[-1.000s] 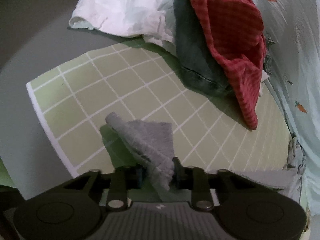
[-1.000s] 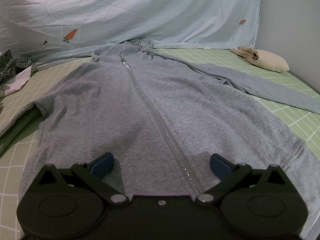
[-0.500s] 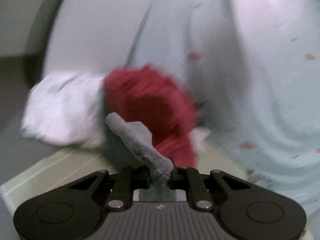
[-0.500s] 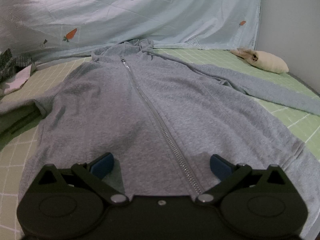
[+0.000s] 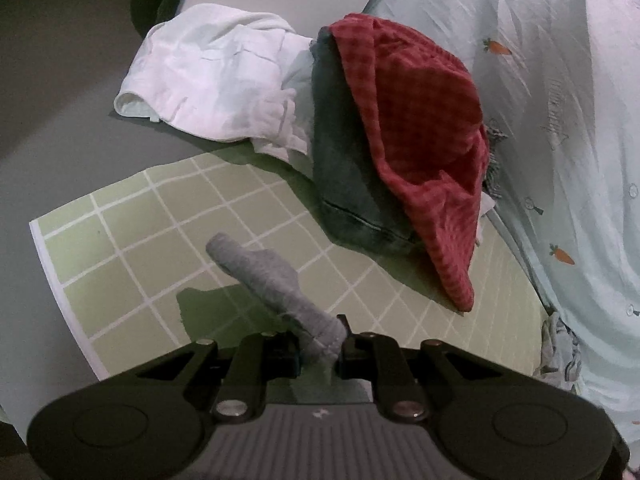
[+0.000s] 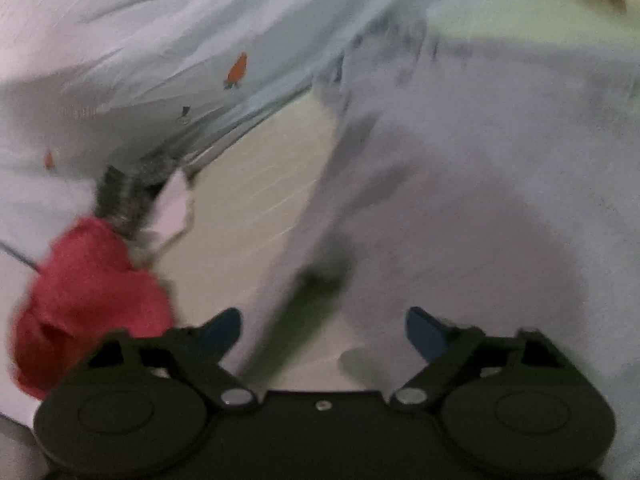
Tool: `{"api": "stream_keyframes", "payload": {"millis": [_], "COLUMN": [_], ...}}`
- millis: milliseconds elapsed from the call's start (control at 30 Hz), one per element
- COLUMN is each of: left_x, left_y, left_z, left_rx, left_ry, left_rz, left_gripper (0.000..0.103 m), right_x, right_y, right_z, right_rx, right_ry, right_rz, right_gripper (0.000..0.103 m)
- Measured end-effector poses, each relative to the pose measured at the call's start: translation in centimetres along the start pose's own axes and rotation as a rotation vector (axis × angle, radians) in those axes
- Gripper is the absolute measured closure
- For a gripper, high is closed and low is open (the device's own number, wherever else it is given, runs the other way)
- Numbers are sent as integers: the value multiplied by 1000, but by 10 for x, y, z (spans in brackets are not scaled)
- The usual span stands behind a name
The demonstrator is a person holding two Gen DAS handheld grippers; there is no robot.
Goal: Fold clothes
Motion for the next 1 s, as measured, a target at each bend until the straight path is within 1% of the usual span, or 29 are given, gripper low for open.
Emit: {"api": "stream_keyframes", "payload": {"millis": [33, 67, 100, 133, 167, 200, 233, 267, 367, 400, 433, 500, 567, 600, 633, 700, 733, 767, 800, 867, 933, 1000], "left_x": [1, 0, -1, -2, -4, -6, -8, -11, -23, -30, -36, -47, -50, -46, -40, -26, -16, -7, 2, 11, 12, 9], "left_y": [1, 0, 0, -1, -2, -3, -4, -4, -1, 3, 10, 31, 51, 55, 51, 40, 25, 9, -4, -13, -9, -2], "left_z": [0, 0, -1, -1, -2, -3, -5, -7, -18, -24, -30, -47, -61, -65, -64, -60, -49, -32, -15, 11, 24, 27], "left_rx": [0, -4, -8, -12, -15, -18, -20, -18, 9, 35, 65, 144, 225, 228, 197, 126, 57, -22, -92, -149, -157, -179], "left_ry": [-2, -5, -8, -11, -13, -15, -17, -19, -24, -23, -26, -48, -95, -126, -149, -187, -176, -134, -69, 37, 82, 72], "left_rz": [1, 2, 3, 4, 4, 3, 1, -5, -42, -70, -105, -201, -278, -296, -287, -259, -204, -129, -54, 28, 35, 23], "left_gripper": [86, 86, 86, 86, 86, 86, 86, 86, 86, 86, 86, 86, 84, 82, 81, 80, 80, 80, 80, 79, 75, 70], "right_x": [0, 1, 0, 0, -2, -4, -6, -7, -20, -25, -32, -46, -50, -51, -47, -33, -22, -12, -3, 9, 11, 12], "right_y": [-9, -18, -24, -28, -32, -35, -37, -38, -27, -22, -14, 5, 22, 30, 33, 31, 23, 16, 10, 5, 6, 7], "right_z": [5, 9, 14, 18, 21, 24, 27, 30, 35, 37, 38, 34, 25, 21, 16, 6, -2, -12, -21, -35, -35, -32], "right_rx": [-23, -33, -31, -23, -16, -10, -3, -9, -71, -99, -136, -201, -240, -257, -235, -146, -93, -56, -27, 9, 18, 25], "right_ry": [-32, -54, -49, -32, -16, -4, 5, 21, 25, 19, 9, -12, -13, -12, 27, 131, 154, 149, 129, 100, 131, 177], "right_rz": [20, 38, 48, 55, 58, 59, 60, 59, 11, -9, -38, -95, -125, -139, -131, -86, -47, -11, 18, 57, 63, 64], "right_gripper": [29, 37, 45, 48, 58, 74, 86, 100, 100, 100, 100, 100, 100, 100, 100, 100, 100, 100, 100, 100, 100, 100]}}
Point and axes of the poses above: each gripper's, at about its wrist camera, not at the fingertips, and y roughly against the way its jaws point, z to its left, x to its underside, the point moved 6 cm from there along -y, roughly the way its jaws point, and after that the axes turned 8 degrees about y, right-handed, at the moved point
